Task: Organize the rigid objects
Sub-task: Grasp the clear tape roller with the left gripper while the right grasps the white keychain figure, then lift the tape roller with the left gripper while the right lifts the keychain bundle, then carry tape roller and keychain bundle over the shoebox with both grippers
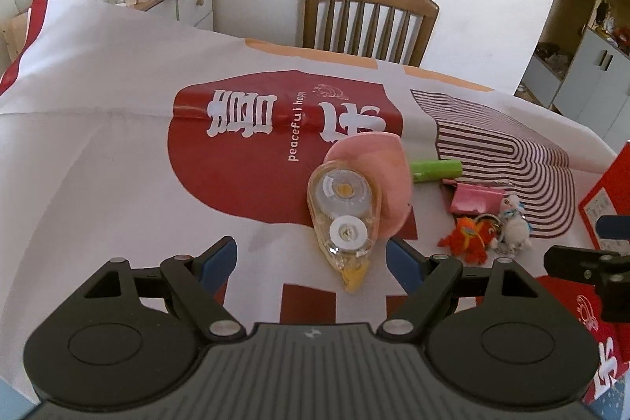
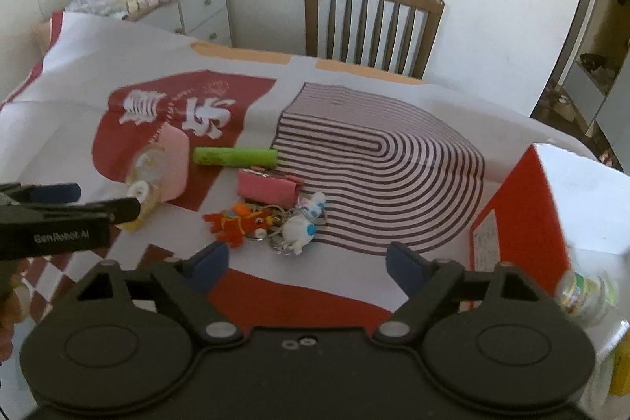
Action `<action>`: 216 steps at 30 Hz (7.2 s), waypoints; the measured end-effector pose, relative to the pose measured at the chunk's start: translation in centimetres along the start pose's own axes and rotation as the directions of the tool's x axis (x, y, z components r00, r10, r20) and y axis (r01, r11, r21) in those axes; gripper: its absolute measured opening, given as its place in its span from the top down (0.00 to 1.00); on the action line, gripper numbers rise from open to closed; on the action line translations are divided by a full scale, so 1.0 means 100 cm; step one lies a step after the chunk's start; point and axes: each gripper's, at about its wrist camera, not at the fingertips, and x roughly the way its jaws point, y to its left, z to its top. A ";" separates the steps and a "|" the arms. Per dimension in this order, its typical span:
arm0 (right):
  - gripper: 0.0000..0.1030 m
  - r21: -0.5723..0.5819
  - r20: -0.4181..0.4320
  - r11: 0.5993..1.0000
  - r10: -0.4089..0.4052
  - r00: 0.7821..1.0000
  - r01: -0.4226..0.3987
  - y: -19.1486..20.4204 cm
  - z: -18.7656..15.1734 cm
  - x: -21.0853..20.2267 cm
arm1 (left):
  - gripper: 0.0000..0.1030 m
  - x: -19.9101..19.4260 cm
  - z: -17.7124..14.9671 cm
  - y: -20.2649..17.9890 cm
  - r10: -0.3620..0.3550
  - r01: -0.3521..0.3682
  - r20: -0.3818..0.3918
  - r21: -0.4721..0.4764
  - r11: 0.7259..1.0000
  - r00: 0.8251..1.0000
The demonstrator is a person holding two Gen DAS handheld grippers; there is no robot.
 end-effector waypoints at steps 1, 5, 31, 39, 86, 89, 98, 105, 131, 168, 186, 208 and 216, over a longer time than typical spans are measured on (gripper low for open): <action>0.22 -0.004 -0.005 1.000 -0.001 1.000 0.001 0.000 0.000 0.004 | 0.20 0.002 0.000 -0.001 -0.001 0.001 0.000 0.000 1.000 1.000; 0.30 -0.025 -0.019 1.000 0.003 1.000 -0.004 0.002 0.000 0.014 | 0.20 0.012 0.001 -0.003 0.008 -0.008 -0.001 -0.003 1.000 1.000; 0.64 0.036 -0.009 0.999 0.017 1.000 -0.016 0.002 0.007 0.040 | 0.44 0.027 0.011 -0.013 -0.010 0.010 0.047 0.019 1.000 0.999; 0.78 0.057 -0.010 0.998 0.018 1.000 -0.017 0.001 0.007 0.040 | 0.52 0.027 0.013 -0.014 -0.008 0.006 0.051 0.038 0.999 0.999; 0.72 0.067 -0.164 0.986 0.162 0.973 -0.153 -0.011 -0.076 -0.057 | 0.52 -0.066 -0.034 -0.017 -0.110 0.109 0.021 0.058 0.992 0.994; 0.71 0.064 -0.152 0.990 0.137 0.979 -0.129 -0.013 -0.073 -0.053 | 0.52 -0.067 -0.035 -0.018 -0.112 0.110 0.020 0.060 0.992 0.994; 0.94 0.040 -0.152 0.989 0.144 0.978 -0.139 -0.014 -0.068 -0.047 | 0.52 -0.066 -0.035 -0.020 -0.108 0.107 0.013 0.062 0.992 0.994; 0.95 0.015 -0.115 0.995 0.098 0.989 -0.097 -0.015 -0.045 -0.037 | 0.52 -0.062 -0.035 -0.020 -0.110 0.110 0.008 0.062 0.992 0.994; 0.44 -0.137 -0.143 0.984 0.097 0.985 -0.117 0.027 -0.038 0.008 | 0.52 -0.051 -0.033 -0.021 -0.118 0.118 -0.009 0.059 0.991 0.993; 0.66 0.099 0.133 0.987 0.110 0.985 -0.123 -0.118 -0.006 -0.158 | 0.52 -0.154 0.002 -0.167 -0.269 0.245 0.056 0.268 0.932 0.962; 0.66 0.179 0.101 0.984 -0.008 0.995 -0.010 -0.253 -0.049 -0.157 | 0.52 -0.122 -0.001 -0.305 -0.307 0.294 -0.016 0.342 0.893 0.952; 0.77 0.127 -0.035 0.991 0.046 0.998 -0.042 -0.301 -0.092 -0.111 | 0.52 -0.038 -0.010 -0.391 -0.143 0.172 -0.100 0.436 0.883 0.985; 0.73 0.139 -0.053 0.987 0.090 0.994 -0.082 -0.311 -0.098 -0.105 | 0.52 -0.016 -0.017 -0.392 -0.101 0.178 -0.203 0.411 0.894 0.974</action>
